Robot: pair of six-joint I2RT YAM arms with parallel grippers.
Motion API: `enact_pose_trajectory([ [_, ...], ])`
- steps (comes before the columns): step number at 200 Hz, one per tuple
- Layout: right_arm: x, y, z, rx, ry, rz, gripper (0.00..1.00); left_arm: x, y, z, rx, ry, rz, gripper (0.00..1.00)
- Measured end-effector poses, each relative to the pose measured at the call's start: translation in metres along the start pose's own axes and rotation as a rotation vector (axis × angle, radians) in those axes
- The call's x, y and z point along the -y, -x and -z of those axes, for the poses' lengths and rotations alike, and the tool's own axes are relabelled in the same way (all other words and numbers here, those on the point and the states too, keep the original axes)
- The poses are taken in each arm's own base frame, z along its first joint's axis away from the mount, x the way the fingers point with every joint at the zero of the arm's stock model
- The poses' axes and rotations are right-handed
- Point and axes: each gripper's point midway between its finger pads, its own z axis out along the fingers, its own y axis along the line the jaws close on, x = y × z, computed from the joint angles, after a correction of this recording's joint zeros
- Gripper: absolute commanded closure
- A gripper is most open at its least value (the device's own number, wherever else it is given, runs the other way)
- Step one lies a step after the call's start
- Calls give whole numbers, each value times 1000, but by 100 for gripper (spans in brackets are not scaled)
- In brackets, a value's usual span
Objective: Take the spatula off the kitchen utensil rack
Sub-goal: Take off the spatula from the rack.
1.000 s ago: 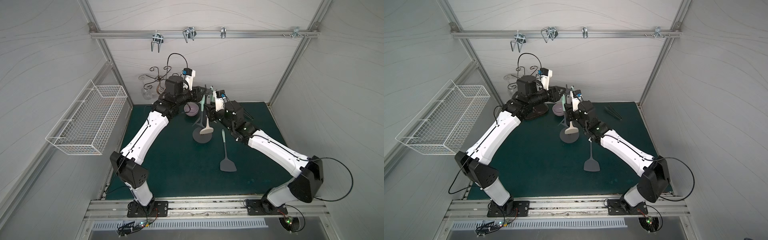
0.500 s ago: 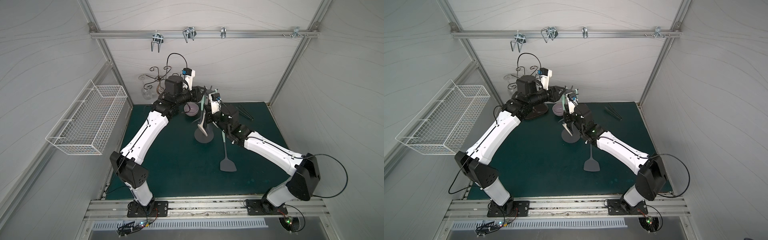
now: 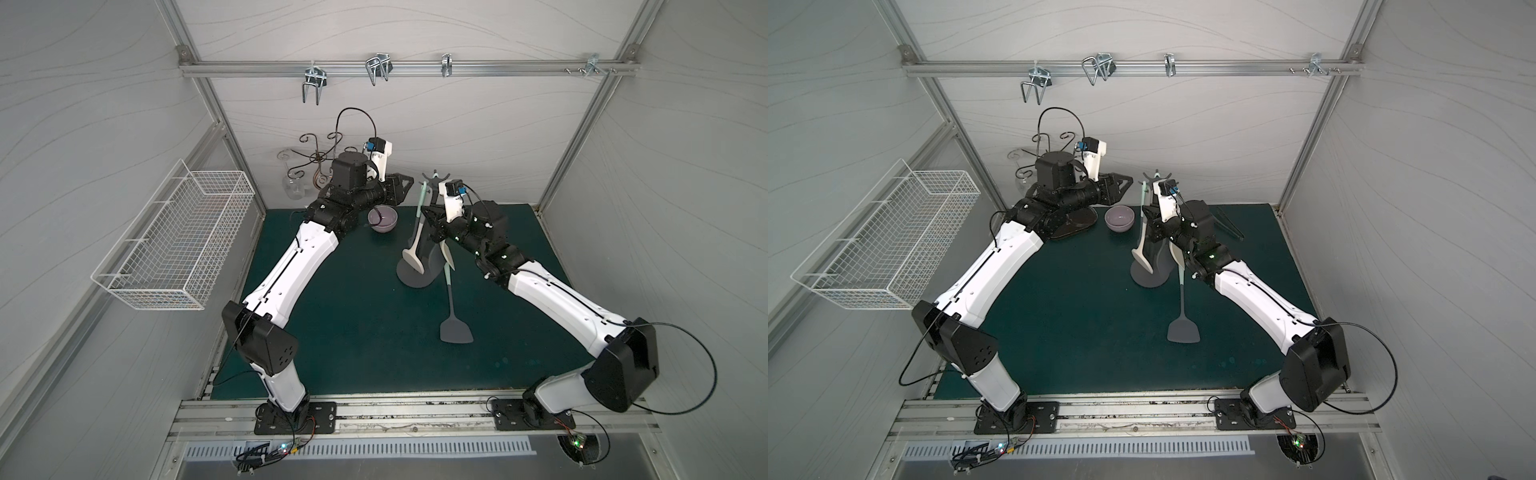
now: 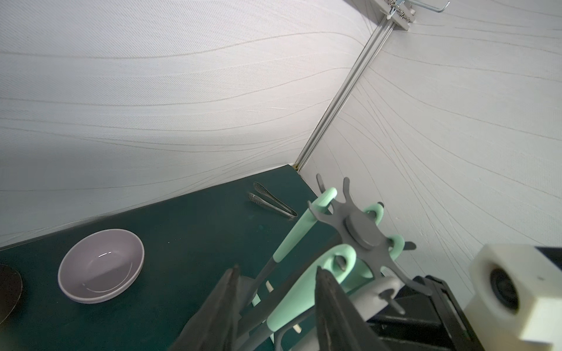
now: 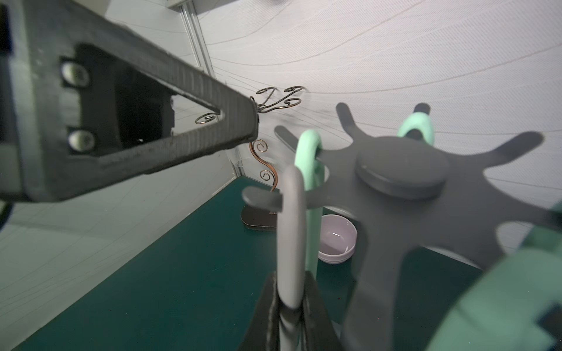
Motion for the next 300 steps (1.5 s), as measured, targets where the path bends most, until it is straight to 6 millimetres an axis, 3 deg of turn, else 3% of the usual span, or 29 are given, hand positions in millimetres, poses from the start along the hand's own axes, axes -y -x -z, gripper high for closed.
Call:
enact_pose_trajectory([
  [109, -35, -5, -1, -117, 217, -78, 100, -12, -5, -3, -11, 54, -11, 55],
  [146, -41, -4, -7, -191, 228, -59, 100, -15, 5, 15, 9, 105, -44, 54],
  [191, -44, -5, -7, -228, 245, -37, 100, -3, 22, 38, 56, 96, -90, 49],
  [252, -58, -7, -8, -257, 350, -63, 100, 15, 22, 25, -14, -9, -121, 60],
  [300, -55, -3, -4, -251, 398, -122, 100, 5, 0, 8, -95, -10, -97, 63],
])
